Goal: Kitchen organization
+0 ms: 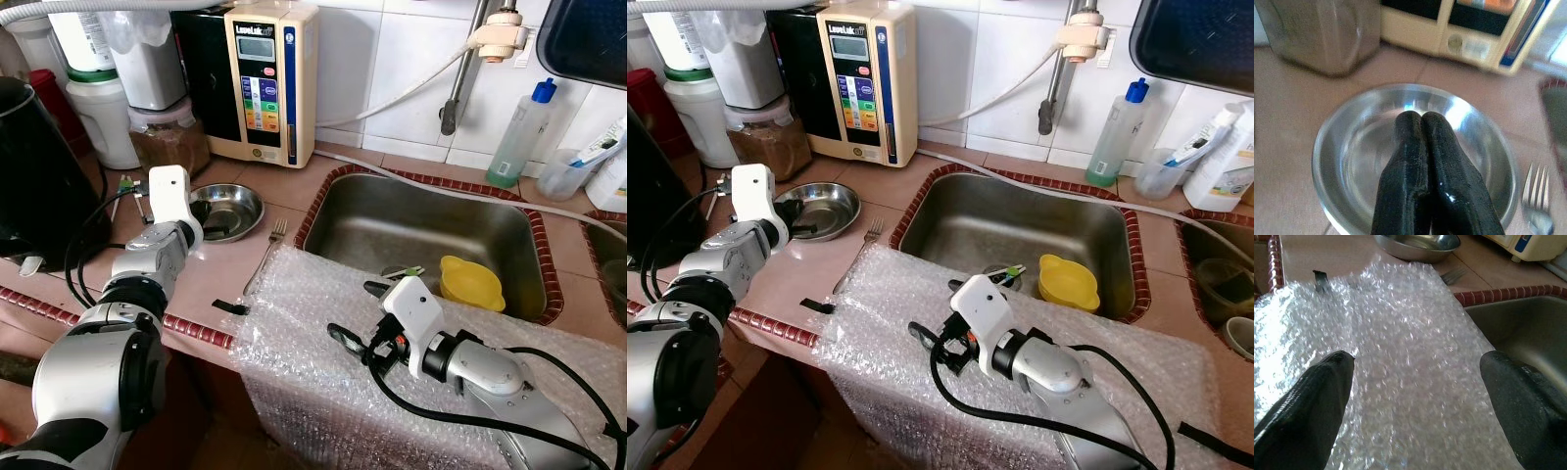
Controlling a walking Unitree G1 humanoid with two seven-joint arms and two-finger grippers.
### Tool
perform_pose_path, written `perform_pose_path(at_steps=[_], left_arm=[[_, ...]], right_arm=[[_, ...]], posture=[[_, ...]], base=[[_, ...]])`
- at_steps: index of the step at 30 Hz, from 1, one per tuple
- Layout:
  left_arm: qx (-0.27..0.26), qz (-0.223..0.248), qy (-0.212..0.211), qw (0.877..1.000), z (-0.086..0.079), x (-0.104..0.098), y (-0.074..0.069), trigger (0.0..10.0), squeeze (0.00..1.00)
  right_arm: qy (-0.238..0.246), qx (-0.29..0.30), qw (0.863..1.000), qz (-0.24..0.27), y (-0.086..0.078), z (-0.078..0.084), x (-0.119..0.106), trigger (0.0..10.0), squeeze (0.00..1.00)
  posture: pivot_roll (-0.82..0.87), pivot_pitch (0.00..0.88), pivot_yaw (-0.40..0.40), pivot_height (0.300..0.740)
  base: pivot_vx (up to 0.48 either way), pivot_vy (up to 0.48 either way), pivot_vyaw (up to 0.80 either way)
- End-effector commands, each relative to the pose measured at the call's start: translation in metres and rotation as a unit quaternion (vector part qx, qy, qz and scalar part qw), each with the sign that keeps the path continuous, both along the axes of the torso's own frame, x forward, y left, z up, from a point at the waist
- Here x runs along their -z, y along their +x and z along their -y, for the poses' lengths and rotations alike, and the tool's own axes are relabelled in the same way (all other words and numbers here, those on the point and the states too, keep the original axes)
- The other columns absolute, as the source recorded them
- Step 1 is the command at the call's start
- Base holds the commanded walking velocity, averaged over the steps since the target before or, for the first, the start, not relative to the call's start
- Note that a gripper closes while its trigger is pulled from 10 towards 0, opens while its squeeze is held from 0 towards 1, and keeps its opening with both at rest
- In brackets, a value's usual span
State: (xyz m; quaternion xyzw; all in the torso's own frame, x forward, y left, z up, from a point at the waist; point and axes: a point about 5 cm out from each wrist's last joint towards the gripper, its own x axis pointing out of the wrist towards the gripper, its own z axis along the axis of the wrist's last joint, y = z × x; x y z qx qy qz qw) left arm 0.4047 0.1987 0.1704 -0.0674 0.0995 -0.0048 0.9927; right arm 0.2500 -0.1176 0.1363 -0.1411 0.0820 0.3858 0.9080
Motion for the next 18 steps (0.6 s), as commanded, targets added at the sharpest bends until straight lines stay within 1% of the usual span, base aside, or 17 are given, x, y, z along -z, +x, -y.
perform_pose_path(at_steps=[1,3,7,8,10,11,12,13,15,18], left_arm=[[-0.011,0.036,-0.012,0.999,0.000,-0.016,0.004,10.0,1.00],[-0.013,0.042,-0.013,0.999,-0.001,-0.017,0.004,10.0,1.00],[-0.052,0.061,0.002,0.997,-0.013,-0.017,0.001,10.0,1.00],[-0.060,0.061,0.015,0.996,-0.016,-0.015,0.000,10.0,1.00],[-0.059,0.052,0.016,0.997,-0.016,-0.009,-0.002,10.0,1.00],[-0.064,0.056,0.020,0.996,-0.018,-0.009,-0.002,10.0,1.00],[-0.076,0.072,0.036,0.994,-0.021,-0.011,-0.003,10.0,1.00],[-0.076,0.072,0.036,0.994,-0.021,-0.011,-0.003,10.0,1.00],[-0.085,0.089,0.056,0.991,-0.024,-0.013,-0.004,10.0,1.00],[-0.089,0.107,0.065,0.988,-0.025,-0.013,-0.006,10.0,1.00]], right_arm=[[-0.002,0.001,1.000,0.003,0.000,0.004,-0.001,10.0,0.00],[-0.002,0.001,1.000,0.003,0.000,0.004,-0.001,10.0,0.00],[0.000,-0.001,1.000,0.005,0.002,0.002,-0.001,10.0,0.00],[0.001,0.000,1.000,0.009,0.004,0.002,-0.002,10.0,0.00],[0.001,0.004,1.000,0.015,0.007,0.001,-0.003,10.0,0.00],[0.002,0.006,1.000,0.017,0.007,0.001,-0.003,10.0,0.00],[0.006,0.012,1.000,0.021,0.008,0.001,-0.004,10.0,0.00],[0.006,0.012,1.000,0.021,0.008,0.001,-0.004,10.0,0.00],[0.010,0.017,1.000,0.023,0.009,0.001,-0.005,10.0,0.00],[0.004,0.022,0.999,0.027,0.010,0.001,-0.002,10.0,0.00]], posture=[[0.04,0.000,0.025,0.740],[0.04,0.000,0.021,0.740],[0.06,0.000,0.016,0.740],[0.06,0.000,0.018,0.740],[0.06,0.000,0.020,0.740],[0.06,0.000,0.020,0.740],[0.07,0.000,0.022,0.740],[0.07,0.000,0.022,0.740],[0.06,0.000,0.029,0.740],[0.06,0.000,0.037,0.740]], base=[[0.000,0.000,0.00],[0.000,0.000,0.00],[0.000,0.000,0.00],[0.000,0.000,0.00],[0.000,0.000,0.00],[0.000,0.000,0.00],[0.000,0.000,0.00],[0.000,0.000,0.00],[0.000,0.000,0.00],[0.000,0.000,0.00]])
